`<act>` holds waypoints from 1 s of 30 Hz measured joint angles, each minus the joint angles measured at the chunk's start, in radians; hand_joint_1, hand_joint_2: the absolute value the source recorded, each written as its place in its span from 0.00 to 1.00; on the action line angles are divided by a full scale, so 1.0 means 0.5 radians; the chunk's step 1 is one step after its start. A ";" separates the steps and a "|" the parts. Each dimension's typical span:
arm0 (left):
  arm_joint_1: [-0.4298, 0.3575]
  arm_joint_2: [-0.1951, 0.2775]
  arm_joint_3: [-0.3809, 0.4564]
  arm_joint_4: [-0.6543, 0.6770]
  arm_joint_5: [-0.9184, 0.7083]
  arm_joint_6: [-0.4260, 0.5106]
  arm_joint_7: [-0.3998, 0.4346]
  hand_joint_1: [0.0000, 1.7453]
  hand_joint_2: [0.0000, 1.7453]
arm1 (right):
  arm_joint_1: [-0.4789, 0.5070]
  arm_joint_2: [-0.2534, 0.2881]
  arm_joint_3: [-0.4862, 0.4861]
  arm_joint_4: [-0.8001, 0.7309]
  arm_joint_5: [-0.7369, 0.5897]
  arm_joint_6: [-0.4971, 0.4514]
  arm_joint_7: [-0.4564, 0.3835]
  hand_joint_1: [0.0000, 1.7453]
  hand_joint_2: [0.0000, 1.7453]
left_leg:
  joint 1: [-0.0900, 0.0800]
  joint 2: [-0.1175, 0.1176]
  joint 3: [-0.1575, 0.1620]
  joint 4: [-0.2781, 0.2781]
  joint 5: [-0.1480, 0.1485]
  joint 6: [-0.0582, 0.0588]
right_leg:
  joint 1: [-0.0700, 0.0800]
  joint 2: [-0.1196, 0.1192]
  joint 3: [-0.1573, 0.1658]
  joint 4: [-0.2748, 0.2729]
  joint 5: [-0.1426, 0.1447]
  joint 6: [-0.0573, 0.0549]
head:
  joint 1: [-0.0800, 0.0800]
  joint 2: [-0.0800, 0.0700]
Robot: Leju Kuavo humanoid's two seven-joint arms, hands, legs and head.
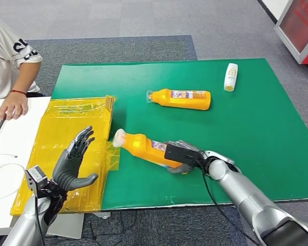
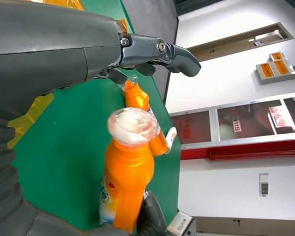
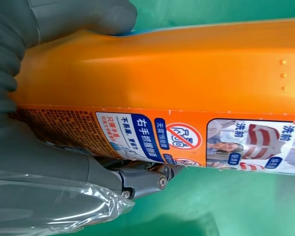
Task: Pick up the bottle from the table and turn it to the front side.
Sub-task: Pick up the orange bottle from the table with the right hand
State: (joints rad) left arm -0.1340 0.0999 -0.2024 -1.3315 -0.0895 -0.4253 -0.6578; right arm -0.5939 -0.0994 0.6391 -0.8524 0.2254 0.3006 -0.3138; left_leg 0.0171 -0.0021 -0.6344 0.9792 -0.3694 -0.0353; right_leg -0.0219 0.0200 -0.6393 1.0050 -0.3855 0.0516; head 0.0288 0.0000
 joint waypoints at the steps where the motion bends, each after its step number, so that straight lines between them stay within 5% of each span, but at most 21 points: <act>1: 0.000 0.000 -0.001 0.000 0.000 0.000 -0.001 0.00 1.00 | 0.015 -0.004 -0.015 -0.010 -0.030 0.007 -0.019 1.00 1.00 | 0.000 0.000 0.000 0.000 0.000 0.000 | 0.000 0.000 0.000 0.000 0.000 0.000 | 0.000 0.000; 19: 0.036 0.007 -0.008 0.000 0.046 -0.014 0.000 0.00 1.00 | 0.400 -0.012 -0.422 -0.381 -0.649 0.187 -0.139 1.00 1.00 | 0.000 -0.001 -0.005 0.000 -0.001 0.001 | 0.000 -0.001 -0.001 0.000 -0.002 0.001 | 0.000 0.000; 30: 0.041 0.020 0.011 0.059 0.255 -0.287 -0.001 0.00 1.00 | 0.497 0.038 -0.532 -0.598 -0.718 0.178 -0.112 1.00 1.00 | 0.000 -0.001 -0.005 0.000 -0.001 0.001 | 0.000 -0.001 -0.002 0.000 -0.002 0.001 | 0.000 0.000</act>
State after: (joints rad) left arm -0.1136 0.1098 -0.1968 -1.3022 0.0381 -0.5691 -0.6580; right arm -0.3453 -0.0805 0.3730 -1.1513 -0.1335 0.3896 -0.3699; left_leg 0.0170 -0.0024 -0.6369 0.9791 -0.3700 -0.0349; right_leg -0.0219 0.0198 -0.6403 1.0052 -0.3863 0.0524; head 0.0290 0.0000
